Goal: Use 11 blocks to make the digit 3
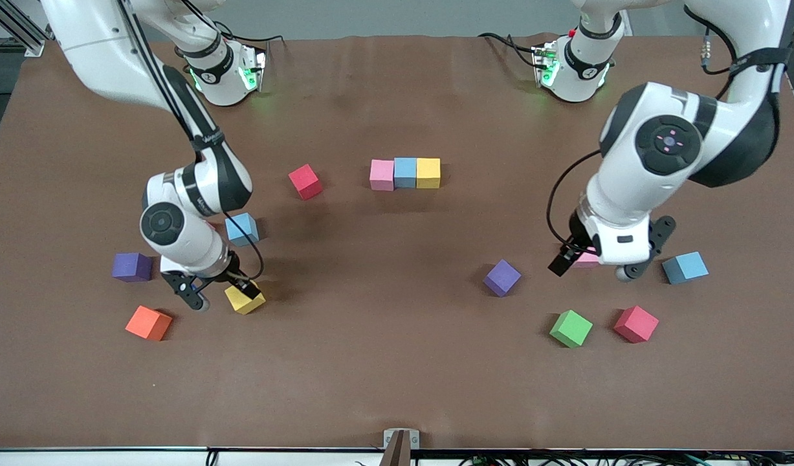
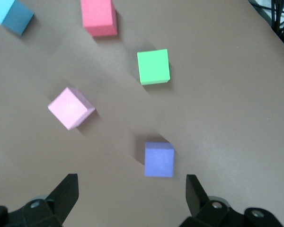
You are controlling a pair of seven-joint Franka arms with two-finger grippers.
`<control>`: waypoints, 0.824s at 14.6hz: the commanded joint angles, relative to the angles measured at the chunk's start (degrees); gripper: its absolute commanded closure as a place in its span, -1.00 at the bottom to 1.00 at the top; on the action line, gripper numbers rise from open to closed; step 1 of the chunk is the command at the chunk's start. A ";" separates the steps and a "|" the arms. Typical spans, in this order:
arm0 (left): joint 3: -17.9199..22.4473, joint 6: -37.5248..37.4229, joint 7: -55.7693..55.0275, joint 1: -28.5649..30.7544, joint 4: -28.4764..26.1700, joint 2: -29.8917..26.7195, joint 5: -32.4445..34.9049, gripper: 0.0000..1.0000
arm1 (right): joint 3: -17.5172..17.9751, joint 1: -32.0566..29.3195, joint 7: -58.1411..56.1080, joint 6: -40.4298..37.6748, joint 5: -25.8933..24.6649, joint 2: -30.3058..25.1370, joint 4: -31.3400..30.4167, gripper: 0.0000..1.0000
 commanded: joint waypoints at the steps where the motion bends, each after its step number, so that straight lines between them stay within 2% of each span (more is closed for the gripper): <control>1: 0.77 -3.56 5.58 -0.51 7.95 7.03 1.02 -1.00 | 0.22 -2.04 0.49 1.73 3.00 1.68 2.51 -1.00; 4: 1.66 -3.57 16.02 -0.69 10.86 9.50 1.02 -1.00 | 0.05 -1.96 0.14 5.86 4.77 3.17 2.87 -1.00; 7: 4.21 -7.24 28.50 -0.87 12.36 8.45 1.02 -1.00 | -0.74 -0.82 -0.04 6.49 4.33 4.14 3.83 -1.00; 12: 4.12 -13.75 49.16 0.62 13.51 2.48 5.67 -1.00 | -1.36 -0.03 -0.22 6.66 3.36 4.93 3.92 -1.00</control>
